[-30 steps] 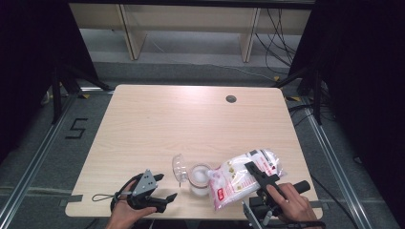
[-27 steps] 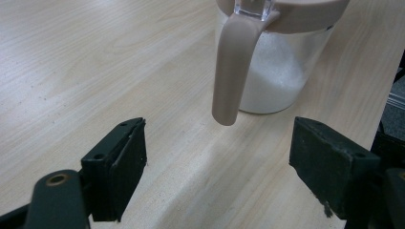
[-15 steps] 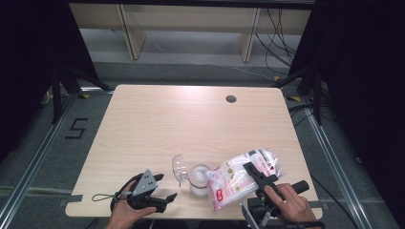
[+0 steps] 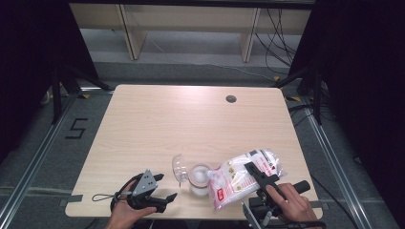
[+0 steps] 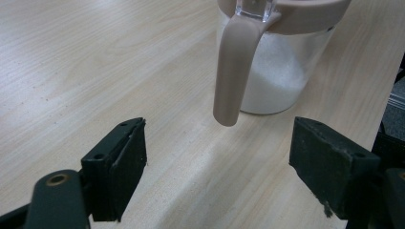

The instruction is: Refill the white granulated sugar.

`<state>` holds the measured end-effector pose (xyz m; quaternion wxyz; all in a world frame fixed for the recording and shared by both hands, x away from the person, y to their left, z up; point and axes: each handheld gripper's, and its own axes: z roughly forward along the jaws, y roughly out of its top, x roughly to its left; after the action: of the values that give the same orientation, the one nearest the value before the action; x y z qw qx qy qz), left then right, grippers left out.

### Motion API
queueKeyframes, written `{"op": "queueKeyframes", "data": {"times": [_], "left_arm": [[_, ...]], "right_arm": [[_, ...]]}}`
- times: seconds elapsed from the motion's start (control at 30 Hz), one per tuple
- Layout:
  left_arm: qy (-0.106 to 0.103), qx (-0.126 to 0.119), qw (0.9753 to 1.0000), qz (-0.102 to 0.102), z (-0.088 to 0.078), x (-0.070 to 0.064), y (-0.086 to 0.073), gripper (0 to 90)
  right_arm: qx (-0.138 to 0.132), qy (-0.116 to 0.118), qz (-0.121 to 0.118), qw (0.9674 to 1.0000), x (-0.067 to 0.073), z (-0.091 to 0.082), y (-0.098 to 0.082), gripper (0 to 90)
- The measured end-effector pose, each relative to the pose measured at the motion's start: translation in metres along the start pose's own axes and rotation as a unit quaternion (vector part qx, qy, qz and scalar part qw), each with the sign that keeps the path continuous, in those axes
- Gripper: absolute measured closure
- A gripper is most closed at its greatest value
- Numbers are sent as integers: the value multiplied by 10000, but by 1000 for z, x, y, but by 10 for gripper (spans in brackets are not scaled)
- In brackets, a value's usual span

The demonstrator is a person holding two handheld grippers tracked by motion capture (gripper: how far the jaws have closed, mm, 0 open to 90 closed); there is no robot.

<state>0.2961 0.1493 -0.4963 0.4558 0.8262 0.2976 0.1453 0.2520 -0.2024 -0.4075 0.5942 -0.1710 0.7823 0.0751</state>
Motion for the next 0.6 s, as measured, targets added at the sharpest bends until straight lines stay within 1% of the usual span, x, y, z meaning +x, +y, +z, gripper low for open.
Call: {"op": "queueKeyframes", "data": {"times": [0.03,0.07,0.1,0.13,0.17,0.2,0.23,0.27,0.3,0.33,0.37,0.4,0.43,0.47,0.53,0.57,0.6], "left_arm": [[-3,-1,10000,-11,0,0,0,198],[-3,-1,10000,-11,0,0,0,198],[1,-12,10000,3,0,0,0,199],[1,-12,10000,3,0,0,0,199],[28,-49,10000,-60,0,-1,0,199],[61,-8,10000,-24,-1,-1,0,199],[97,74,9999,52,-1,1,0,199],[97,74,9999,52,-1,1,0,199],[16,-24,10000,-44,0,0,0,199],[0,4,10000,10,0,0,0,199],[1,-1,10000,-7,0,0,0,199],[-6,-12,10000,-18,0,-1,0,199],[-12,-56,10000,-64,1,-1,0,199],[-6,-58,10000,-73,0,-1,0,199],[100,81,9999,62,-2,1,0,199],[56,-32,10000,-70,-1,-1,0,199],[45,-23,10000,-54,0,-1,0,199]], "right_arm": [[33,-13,63,10000,1,-1,1,703],[-17,-3,-34,10000,-1,-1,3,703],[-27,2,30,10000,-1,-1,3,703],[-27,2,30,10000,-1,-1,3,703],[-87,-32,-129,9999,-4,0,3,704],[-3,-23,-47,10000,-2,-1,3,704],[-72,-85,-155,9998,-4,-1,2,704],[-52,-65,-166,9998,-4,-1,2,704],[-52,-65,-166,9998,-4,-1,2,704],[-90,-56,-178,9998,-4,-1,3,705],[-54,-44,-117,9999,-3,-2,3,704],[-88,-34,-178,9998,-3,-1,4,704],[-31,3,-17,10000,-1,-2,5,705],[-23,2,-20,10000,-1,-2,5,705],[-45,-25,-111,9999,-3,-1,4,705],[-48,-18,-36,10000,-2,-2,3,705],[-105,-77,-197,9997,-5,-2,4,705]]}}
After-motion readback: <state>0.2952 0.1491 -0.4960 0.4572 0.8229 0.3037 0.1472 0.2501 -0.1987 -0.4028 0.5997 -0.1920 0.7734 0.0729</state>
